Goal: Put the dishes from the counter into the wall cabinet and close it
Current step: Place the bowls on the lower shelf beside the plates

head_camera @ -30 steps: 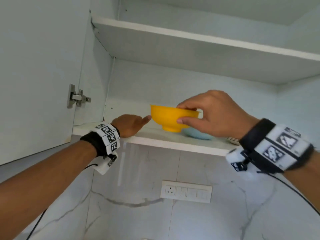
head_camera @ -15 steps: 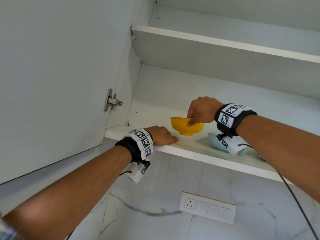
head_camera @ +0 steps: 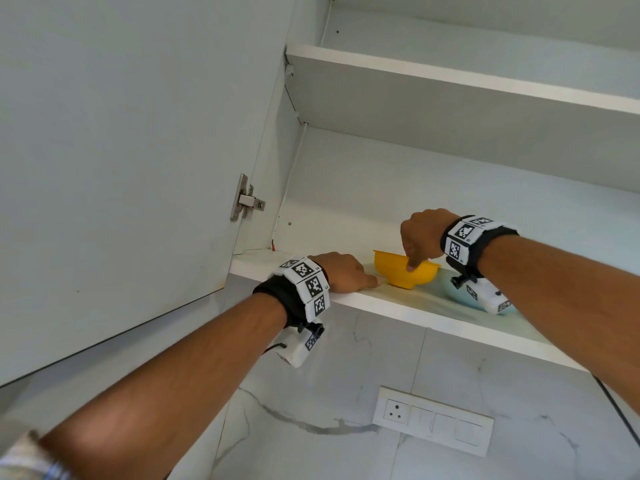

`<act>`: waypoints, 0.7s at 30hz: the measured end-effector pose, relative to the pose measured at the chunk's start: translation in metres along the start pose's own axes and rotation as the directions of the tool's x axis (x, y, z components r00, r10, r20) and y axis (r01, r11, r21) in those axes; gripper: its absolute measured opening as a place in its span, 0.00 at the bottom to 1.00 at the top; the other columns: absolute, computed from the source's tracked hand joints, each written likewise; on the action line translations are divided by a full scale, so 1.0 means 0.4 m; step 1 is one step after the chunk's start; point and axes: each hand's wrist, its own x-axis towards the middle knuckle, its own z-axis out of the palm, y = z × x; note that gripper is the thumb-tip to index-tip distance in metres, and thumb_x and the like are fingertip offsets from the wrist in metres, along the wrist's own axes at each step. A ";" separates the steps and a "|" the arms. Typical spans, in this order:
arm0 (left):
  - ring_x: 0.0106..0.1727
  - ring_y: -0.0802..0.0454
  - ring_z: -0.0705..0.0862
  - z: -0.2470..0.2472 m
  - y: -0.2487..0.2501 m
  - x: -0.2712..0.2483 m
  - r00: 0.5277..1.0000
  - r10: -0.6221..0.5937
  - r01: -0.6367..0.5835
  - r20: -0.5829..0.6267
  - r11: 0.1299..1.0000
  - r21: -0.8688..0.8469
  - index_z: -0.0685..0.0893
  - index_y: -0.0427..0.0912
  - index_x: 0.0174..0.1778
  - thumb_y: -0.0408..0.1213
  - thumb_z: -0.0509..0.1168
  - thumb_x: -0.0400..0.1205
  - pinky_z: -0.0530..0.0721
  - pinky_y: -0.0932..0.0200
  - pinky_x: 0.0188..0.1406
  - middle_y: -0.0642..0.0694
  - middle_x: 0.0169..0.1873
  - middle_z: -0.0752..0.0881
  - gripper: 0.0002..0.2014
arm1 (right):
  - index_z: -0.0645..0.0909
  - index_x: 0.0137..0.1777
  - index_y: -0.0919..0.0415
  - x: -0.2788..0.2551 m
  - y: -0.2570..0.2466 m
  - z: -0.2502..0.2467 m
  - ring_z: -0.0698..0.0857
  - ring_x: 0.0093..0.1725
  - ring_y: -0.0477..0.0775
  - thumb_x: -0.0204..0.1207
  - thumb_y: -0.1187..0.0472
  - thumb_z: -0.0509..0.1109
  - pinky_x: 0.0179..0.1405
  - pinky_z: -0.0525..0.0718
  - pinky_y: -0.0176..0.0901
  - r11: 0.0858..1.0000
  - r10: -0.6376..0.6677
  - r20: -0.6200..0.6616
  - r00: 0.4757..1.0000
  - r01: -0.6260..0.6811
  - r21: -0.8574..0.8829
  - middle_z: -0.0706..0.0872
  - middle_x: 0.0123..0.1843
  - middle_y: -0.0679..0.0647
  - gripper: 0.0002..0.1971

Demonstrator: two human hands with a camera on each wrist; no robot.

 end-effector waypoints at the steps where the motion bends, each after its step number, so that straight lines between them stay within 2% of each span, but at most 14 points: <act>1: 0.71 0.43 0.76 0.001 0.000 0.000 1.000 -0.003 0.003 0.001 1.000 0.000 0.79 0.50 0.72 0.66 0.53 0.83 0.71 0.52 0.61 0.45 0.72 0.79 0.30 | 0.84 0.48 0.51 -0.002 -0.002 0.004 0.84 0.48 0.56 0.64 0.39 0.81 0.51 0.84 0.47 1.000 0.005 0.013 1.000 -0.004 -0.018 0.86 0.47 0.51 0.20; 3: 0.70 0.44 0.76 0.001 0.001 -0.001 1.000 -0.003 0.003 -0.001 1.000 -0.007 0.80 0.50 0.70 0.65 0.53 0.83 0.70 0.53 0.58 0.46 0.70 0.79 0.29 | 0.81 0.48 0.52 -0.005 -0.003 0.013 0.85 0.51 0.56 0.66 0.41 0.80 0.52 0.84 0.48 0.998 0.012 0.023 1.000 -0.010 -0.055 0.85 0.50 0.51 0.20; 6: 0.69 0.44 0.77 0.000 -0.001 0.000 1.000 -0.002 0.002 -0.006 1.000 -0.010 0.80 0.50 0.70 0.65 0.54 0.84 0.70 0.54 0.56 0.46 0.70 0.80 0.28 | 0.82 0.56 0.54 -0.007 0.003 0.018 0.85 0.55 0.58 0.69 0.43 0.79 0.54 0.85 0.51 0.995 0.021 -0.003 1.000 -0.021 -0.096 0.86 0.56 0.53 0.21; 10: 0.69 0.44 0.77 0.001 -0.005 0.003 1.000 0.003 -0.003 -0.020 1.000 -0.005 0.82 0.50 0.68 0.65 0.54 0.83 0.72 0.53 0.59 0.46 0.69 0.81 0.27 | 0.83 0.60 0.52 -0.027 0.026 0.010 0.84 0.57 0.58 0.69 0.40 0.77 0.56 0.84 0.53 0.997 0.036 -0.026 0.999 -0.038 -0.071 0.85 0.58 0.53 0.23; 16: 0.69 0.43 0.77 0.000 -0.007 0.004 0.999 0.012 -0.011 -0.032 1.000 0.004 0.82 0.49 0.67 0.63 0.55 0.84 0.73 0.50 0.66 0.46 0.69 0.81 0.26 | 0.85 0.56 0.48 -0.086 0.067 0.017 0.84 0.55 0.57 0.72 0.36 0.71 0.54 0.83 0.51 0.998 0.057 -0.074 0.996 -0.057 -0.009 0.86 0.56 0.52 0.21; 21: 0.58 0.45 0.80 0.000 -0.019 0.007 0.997 0.017 -0.015 -0.081 1.000 0.020 0.86 0.48 0.57 0.60 0.56 0.85 0.73 0.54 0.53 0.45 0.57 0.84 0.22 | 0.89 0.49 0.42 -0.168 0.083 0.024 0.84 0.48 0.48 0.72 0.39 0.72 0.45 0.78 0.43 0.971 0.001 -0.048 0.999 0.011 0.238 0.89 0.48 0.44 0.12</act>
